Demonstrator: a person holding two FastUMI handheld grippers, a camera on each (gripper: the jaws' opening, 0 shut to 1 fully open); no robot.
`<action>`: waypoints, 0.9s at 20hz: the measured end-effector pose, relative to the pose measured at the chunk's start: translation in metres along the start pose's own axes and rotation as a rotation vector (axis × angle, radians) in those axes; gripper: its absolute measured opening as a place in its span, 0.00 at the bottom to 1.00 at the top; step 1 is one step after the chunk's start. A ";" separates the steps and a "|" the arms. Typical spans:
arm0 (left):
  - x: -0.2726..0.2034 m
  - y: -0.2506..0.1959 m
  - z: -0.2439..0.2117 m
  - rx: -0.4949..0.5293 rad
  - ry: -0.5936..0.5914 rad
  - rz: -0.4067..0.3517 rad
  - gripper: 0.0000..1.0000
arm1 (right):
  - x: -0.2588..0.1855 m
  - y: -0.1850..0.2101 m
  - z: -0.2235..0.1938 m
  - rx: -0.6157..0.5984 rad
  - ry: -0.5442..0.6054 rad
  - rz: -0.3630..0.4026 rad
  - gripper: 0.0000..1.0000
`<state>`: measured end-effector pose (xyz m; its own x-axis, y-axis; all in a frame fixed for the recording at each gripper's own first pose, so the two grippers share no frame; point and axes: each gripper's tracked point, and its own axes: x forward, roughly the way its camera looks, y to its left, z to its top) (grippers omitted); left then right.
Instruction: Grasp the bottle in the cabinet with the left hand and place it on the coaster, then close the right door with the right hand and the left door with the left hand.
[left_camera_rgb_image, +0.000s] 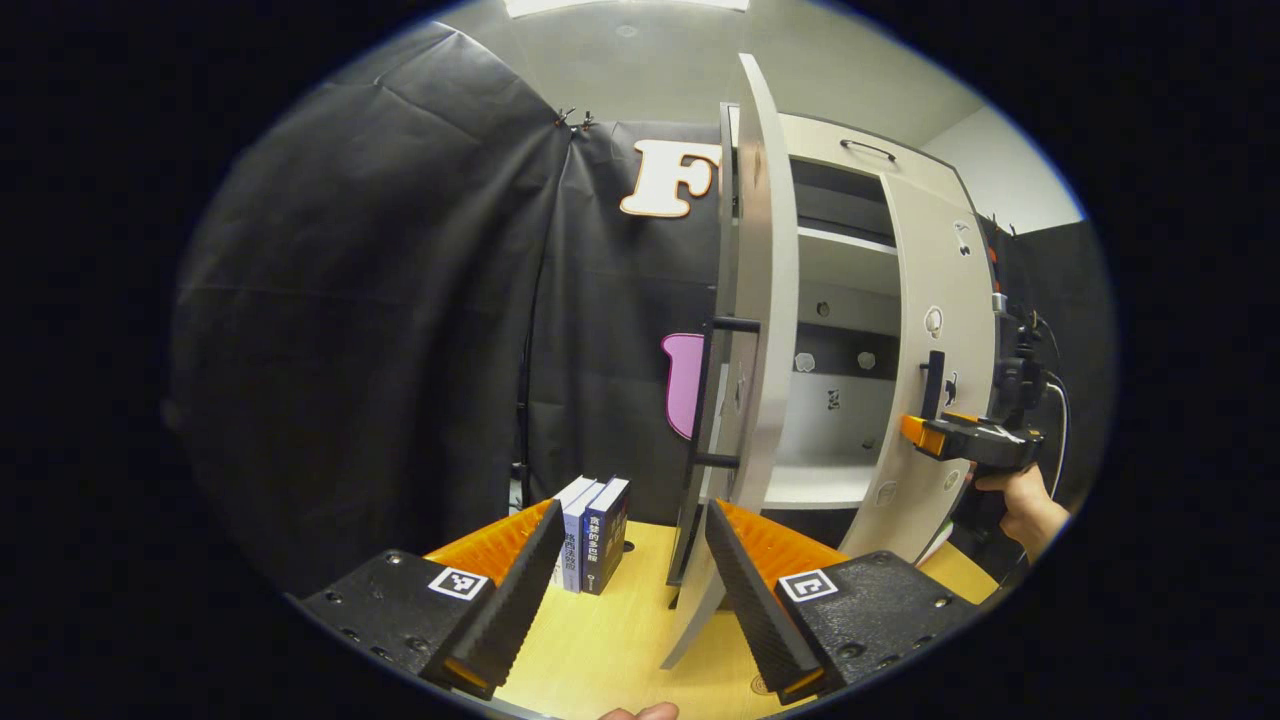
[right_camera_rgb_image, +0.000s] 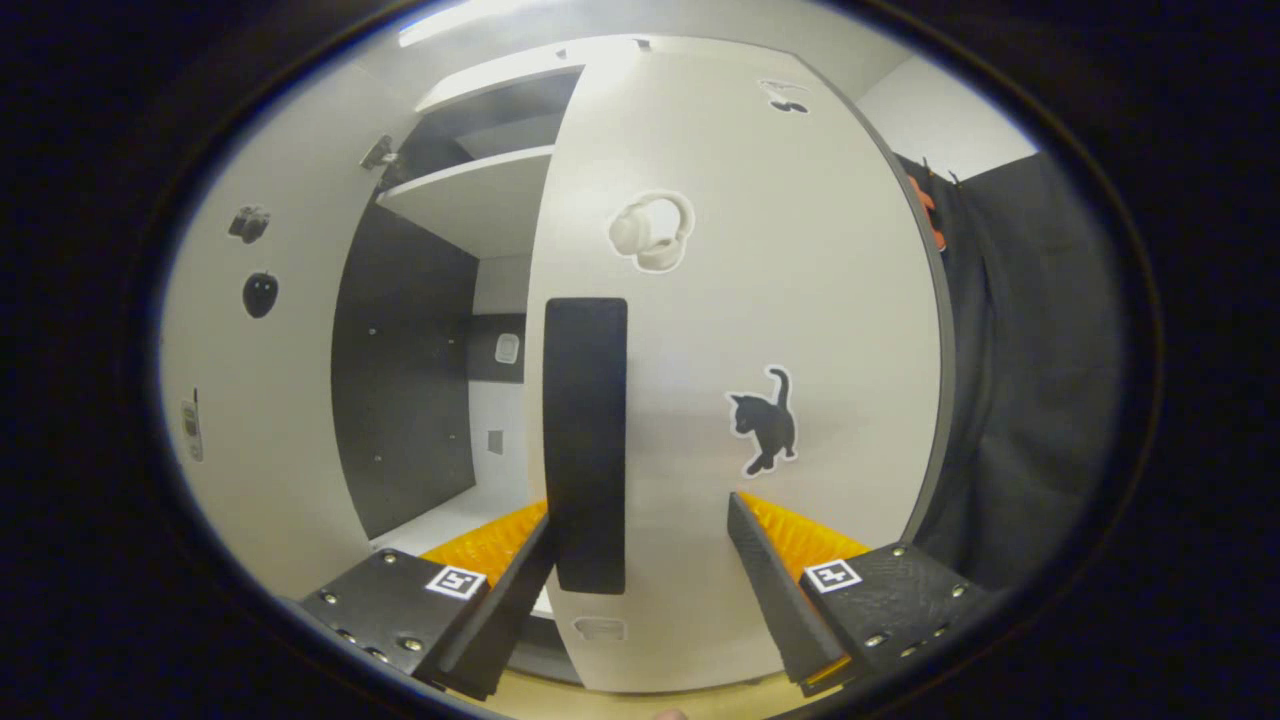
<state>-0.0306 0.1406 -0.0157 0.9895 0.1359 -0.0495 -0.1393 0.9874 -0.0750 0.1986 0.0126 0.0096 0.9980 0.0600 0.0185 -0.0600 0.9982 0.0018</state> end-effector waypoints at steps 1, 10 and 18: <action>0.002 0.002 0.004 -0.008 -0.006 -0.006 0.90 | -0.001 0.001 0.001 -0.004 -0.007 0.000 1.00; 0.027 -0.008 0.021 -0.014 -0.014 -0.118 0.90 | -0.025 -0.005 -0.009 -0.011 0.026 -0.011 1.00; 0.042 -0.022 0.015 -0.003 -0.001 -0.186 0.85 | -0.071 -0.015 -0.022 0.004 0.049 0.008 1.00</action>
<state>0.0148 0.1259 -0.0008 0.9982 -0.0494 -0.0338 0.0463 0.9952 -0.0861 0.1290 -0.0066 -0.0133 0.9972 0.0677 -0.0304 -0.0676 0.9977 0.0054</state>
